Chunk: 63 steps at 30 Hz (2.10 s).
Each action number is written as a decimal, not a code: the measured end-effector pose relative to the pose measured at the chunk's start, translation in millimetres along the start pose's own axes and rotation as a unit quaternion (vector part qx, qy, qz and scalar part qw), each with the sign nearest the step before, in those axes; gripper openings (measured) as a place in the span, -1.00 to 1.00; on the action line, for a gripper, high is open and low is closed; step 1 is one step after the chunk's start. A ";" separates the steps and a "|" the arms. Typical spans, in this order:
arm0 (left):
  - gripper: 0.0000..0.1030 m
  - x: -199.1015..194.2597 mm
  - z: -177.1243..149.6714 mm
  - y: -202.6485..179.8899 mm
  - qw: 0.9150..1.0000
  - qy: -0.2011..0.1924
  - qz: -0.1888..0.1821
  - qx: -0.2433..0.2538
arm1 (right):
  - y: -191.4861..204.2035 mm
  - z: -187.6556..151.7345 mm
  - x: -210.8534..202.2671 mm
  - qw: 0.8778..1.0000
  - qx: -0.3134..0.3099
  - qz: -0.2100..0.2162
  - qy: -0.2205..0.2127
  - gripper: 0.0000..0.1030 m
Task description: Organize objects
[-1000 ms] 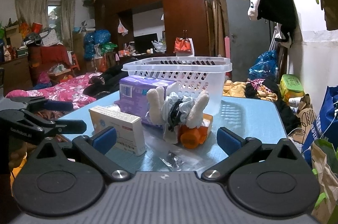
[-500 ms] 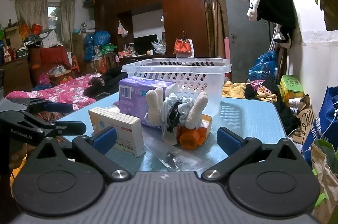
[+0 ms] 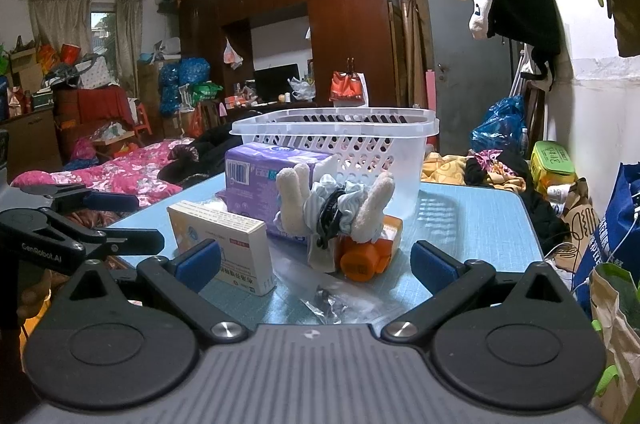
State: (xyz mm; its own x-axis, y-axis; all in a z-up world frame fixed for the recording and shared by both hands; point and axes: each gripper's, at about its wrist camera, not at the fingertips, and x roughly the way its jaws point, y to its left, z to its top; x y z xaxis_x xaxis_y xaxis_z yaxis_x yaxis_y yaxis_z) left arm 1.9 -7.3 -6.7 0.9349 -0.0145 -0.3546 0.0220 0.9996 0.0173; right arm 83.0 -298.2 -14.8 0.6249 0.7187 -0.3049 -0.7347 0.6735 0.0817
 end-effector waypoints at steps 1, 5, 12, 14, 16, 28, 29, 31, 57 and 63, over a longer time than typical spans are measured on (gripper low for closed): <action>0.97 0.2 -0.3 0.1 1.000 0.001 0.000 0.001 | 0.0 0.0 0.0 1.000 0.000 0.000 0.000 1.00; 0.97 0.6 -0.7 -0.4 1.000 0.002 0.000 0.002 | 0.0 0.1 -0.2 1.000 0.000 0.000 0.000 1.00; 0.97 0.6 -0.7 -0.4 1.000 0.002 0.000 0.002 | -0.1 0.3 -0.1 1.000 0.000 0.000 0.000 1.00; 0.97 0.7 -0.8 -0.4 1.000 0.002 0.000 0.003 | -0.1 0.3 -0.2 1.000 0.000 0.000 0.000 1.00; 0.97 0.7 -0.8 -0.4 1.000 0.002 0.000 0.003 | -0.1 0.3 -0.1 1.000 0.000 0.000 0.000 1.00; 0.97 1.8 -2.4 0.4 1.000 0.001 0.002 0.000 | 0.3 -2.8 1.2 1.000 -0.001 0.001 0.003 1.00; 0.97 1.3 -2.6 0.1 1.000 0.000 0.001 0.000 | 0.4 -3.0 1.1 1.000 -0.001 0.001 0.003 1.00; 0.97 1.3 -2.4 0.6 1.000 -0.002 0.003 0.001 | 0.5 -3.7 0.4 1.000 -0.002 0.001 0.000 1.00; 0.43 32.6 -37.9 64.1 0.997 -0.061 -0.055 0.009 | 26.5 -44.3 39.4 0.996 -0.034 0.078 -0.025 0.30; 0.09 37.4 -40.8 65.7 0.995 -0.061 -0.079 0.012 | 26.0 -45.1 39.0 0.994 -0.040 0.096 -0.027 0.11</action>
State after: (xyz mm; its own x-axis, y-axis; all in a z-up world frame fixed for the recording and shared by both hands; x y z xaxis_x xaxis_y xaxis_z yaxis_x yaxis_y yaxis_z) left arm 23.9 58.8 -57.0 0.9548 -0.1763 -0.2392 0.1796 0.9837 -0.0080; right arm 76.3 -260.4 -67.3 0.4833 0.8421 -0.2393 -0.8589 0.5091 0.0567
